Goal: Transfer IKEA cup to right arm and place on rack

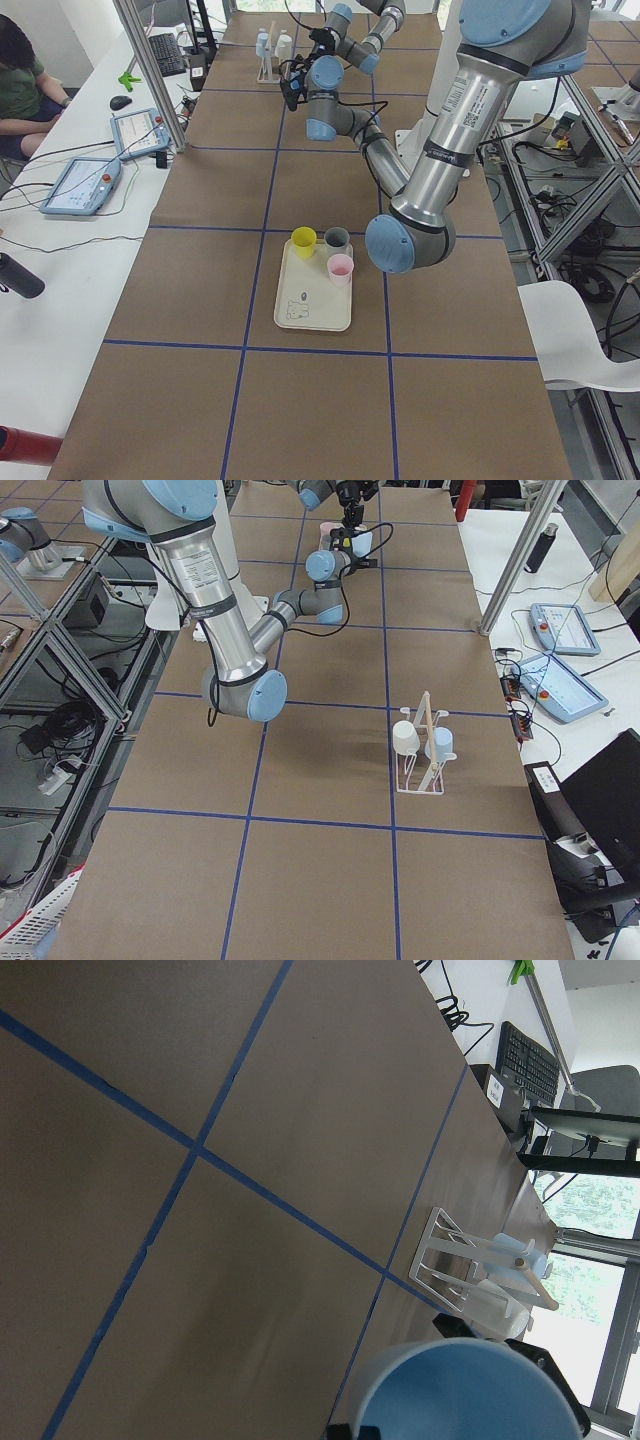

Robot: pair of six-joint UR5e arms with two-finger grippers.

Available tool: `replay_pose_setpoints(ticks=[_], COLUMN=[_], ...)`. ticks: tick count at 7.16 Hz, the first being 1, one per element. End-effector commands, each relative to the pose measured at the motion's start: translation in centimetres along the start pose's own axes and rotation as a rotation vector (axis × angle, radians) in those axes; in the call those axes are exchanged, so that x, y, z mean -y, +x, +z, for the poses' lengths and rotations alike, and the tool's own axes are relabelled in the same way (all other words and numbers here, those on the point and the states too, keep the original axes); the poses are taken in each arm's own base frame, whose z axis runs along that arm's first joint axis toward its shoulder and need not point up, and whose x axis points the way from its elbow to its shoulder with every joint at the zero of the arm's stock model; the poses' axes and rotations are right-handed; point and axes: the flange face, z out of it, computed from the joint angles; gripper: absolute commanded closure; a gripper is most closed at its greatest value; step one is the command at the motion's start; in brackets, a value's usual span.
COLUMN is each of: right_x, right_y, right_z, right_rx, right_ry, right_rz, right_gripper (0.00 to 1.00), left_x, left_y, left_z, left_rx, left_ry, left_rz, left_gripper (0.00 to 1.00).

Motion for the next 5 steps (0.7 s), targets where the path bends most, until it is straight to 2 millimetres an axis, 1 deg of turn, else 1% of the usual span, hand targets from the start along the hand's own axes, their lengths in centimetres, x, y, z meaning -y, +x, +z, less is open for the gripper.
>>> replay_pose_setpoints(ticks=[1, 5], right_x=[0.17, 0.36], right_y=[-0.35, -0.37], right_z=[-0.06, -0.01], right_rx=[0.007, -0.001], right_ry=[0.016, 0.021], right_rz=[-0.012, -0.043], right_gripper=[0.0, 0.01], left_x=[-0.15, -0.13], left_y=[0.1, 0.09], left_z=[0.11, 0.13], left_rx=[-0.003, -0.001], left_ry=[-0.002, -0.001], left_rz=[0.002, 0.003], left_gripper=[1.0, 1.0])
